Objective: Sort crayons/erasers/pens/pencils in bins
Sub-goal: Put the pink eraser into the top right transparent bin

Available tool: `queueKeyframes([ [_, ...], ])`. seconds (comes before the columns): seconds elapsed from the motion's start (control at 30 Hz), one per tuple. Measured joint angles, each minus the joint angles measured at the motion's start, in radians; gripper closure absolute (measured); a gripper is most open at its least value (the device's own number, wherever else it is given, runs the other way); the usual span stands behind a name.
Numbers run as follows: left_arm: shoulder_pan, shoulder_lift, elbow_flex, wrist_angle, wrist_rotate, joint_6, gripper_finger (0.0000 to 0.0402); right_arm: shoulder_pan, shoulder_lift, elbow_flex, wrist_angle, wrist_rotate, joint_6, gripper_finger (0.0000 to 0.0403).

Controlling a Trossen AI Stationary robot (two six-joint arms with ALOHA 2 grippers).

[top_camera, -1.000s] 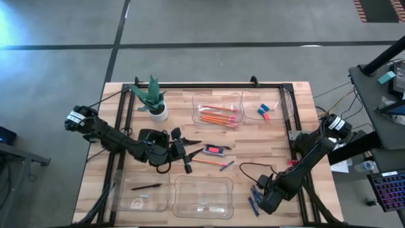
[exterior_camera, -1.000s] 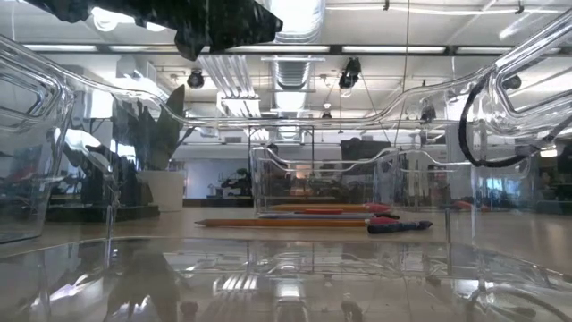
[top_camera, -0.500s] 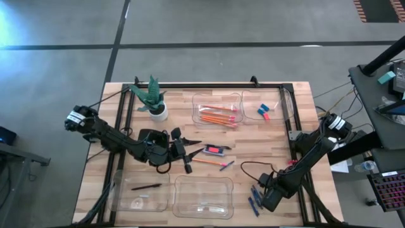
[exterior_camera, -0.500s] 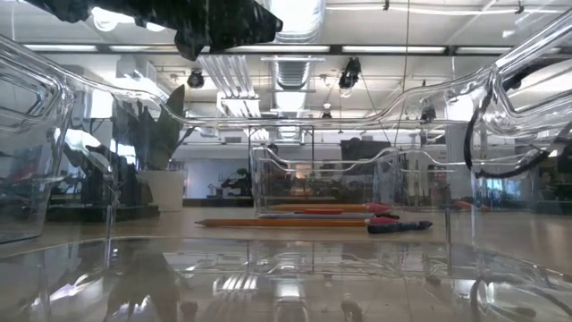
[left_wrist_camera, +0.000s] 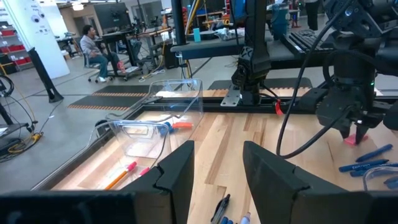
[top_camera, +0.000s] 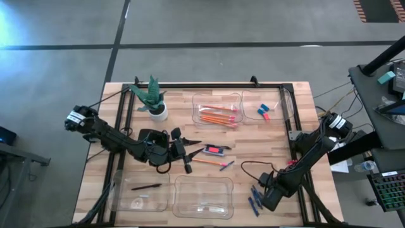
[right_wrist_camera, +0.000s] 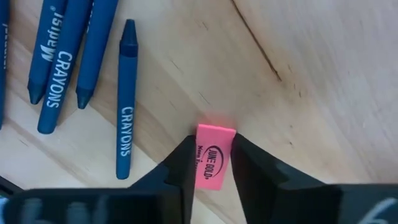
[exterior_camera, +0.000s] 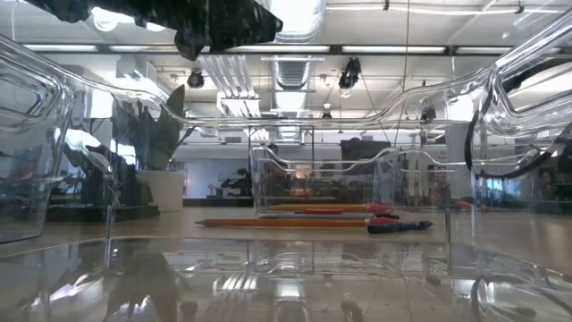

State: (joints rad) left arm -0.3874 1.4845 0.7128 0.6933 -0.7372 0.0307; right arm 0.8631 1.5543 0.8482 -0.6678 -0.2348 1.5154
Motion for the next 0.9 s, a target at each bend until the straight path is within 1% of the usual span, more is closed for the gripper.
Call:
queueKeyframes([
  [0.13, 0.0, 0.0, 0.0, 0.0, 0.0, 0.0, 0.0277, 0.0, -0.001, 0.0, -0.001, 0.002, -0.023, 0.0352],
  [0.27, 0.0, 0.0, 0.0, 0.0, 0.0, 0.0, 0.0277, 0.0, -0.022, 0.003, -0.007, 0.013, -0.051, 0.0354],
  [0.4, 0.0, 0.0, 0.0, -0.001, 0.0, 0.0, 0.0277, -0.001, -0.065, 0.012, -0.004, 0.071, -0.08, 0.0354],
  [0.57, 0.0, 0.0, 0.0, 0.0, 0.0, 0.0, 0.0277, -0.018, -0.139, 0.013, -0.012, 0.213, -0.128, 0.0353],
  [0.67, 0.0, 0.0, 0.0, 0.0, 0.0, 0.0, 0.0277, -0.047, -0.203, 0.013, -0.036, 0.34, -0.19, 0.0353],
  [0.8, 0.0, 0.0, 0.0, 0.0, 0.0, 0.0, 0.0277, -0.122, -0.304, 0.013, -0.093, 0.517, -0.293, 0.0353],
  [0.9, 0.0, 0.0, 0.0, 0.0, 0.0, 0.0, 0.0277, -0.21, -0.381, 0.014, -0.147, 0.638, -0.377, 0.0353],
])
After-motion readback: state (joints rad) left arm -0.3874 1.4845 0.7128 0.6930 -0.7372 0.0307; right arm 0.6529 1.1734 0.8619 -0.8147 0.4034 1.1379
